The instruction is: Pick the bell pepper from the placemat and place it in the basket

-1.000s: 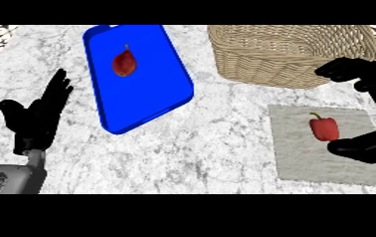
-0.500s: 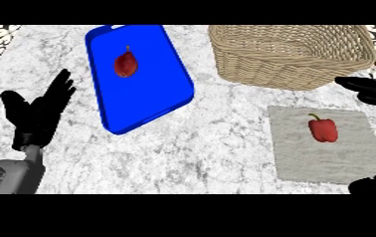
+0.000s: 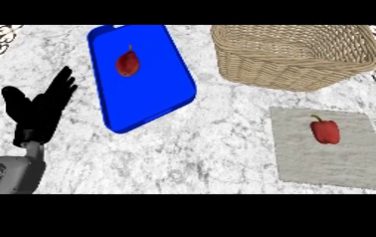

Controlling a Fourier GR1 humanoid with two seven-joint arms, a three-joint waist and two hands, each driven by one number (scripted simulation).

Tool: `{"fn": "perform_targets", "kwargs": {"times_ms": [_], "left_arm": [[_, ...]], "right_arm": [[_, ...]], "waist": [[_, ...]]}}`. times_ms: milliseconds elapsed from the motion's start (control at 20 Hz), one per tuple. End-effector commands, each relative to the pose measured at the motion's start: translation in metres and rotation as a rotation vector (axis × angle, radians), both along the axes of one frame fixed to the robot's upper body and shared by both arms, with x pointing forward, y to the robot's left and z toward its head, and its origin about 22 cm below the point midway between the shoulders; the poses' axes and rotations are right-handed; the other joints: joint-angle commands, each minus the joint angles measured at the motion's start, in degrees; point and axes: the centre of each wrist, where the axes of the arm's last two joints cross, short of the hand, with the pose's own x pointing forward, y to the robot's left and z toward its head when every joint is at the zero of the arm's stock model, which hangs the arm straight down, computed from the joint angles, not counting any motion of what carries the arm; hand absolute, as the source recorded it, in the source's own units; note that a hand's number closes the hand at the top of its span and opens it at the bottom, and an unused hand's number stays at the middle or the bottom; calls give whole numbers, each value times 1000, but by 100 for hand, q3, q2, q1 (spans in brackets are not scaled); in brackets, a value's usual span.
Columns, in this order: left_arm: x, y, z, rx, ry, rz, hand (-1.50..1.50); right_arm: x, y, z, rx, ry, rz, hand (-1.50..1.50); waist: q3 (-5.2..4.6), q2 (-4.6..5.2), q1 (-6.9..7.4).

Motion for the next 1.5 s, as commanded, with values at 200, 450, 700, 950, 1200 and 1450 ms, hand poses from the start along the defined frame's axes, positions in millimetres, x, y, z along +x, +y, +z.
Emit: {"fn": "perform_targets", "kwargs": {"times_ms": [200, 450, 700, 950, 1200, 1450], "left_arm": [[4, -8, -3, 4, 1, -4, 0], [10, -1, 12, -6, -3, -27, 0], [-1, -2, -14, -4, -3, 0, 0], [-1, -2, 0, -24, 0, -13, 0], [-4, 6, -1, -10, -7, -22, 0], [-4, 8, -3, 12, -6, -27, 0]], "right_arm": [[6, -34, 28, -159, 273, 13, -150], [1, -66, 29, -88, 327, 75, -150], [-8, -97, 5, 25, 298, 109, -150], [-16, -114, -37, 121, 277, 115, -150], [1, -98, -97, 116, 245, 99, -150], [8, -94, -143, 158, 191, 101, -150]], "waist": [[14, 19, 52], [17, 9, 38], [24, 11, 9], [30, 0, 16], [25, 25, 130], [20, 24, 101]]}}
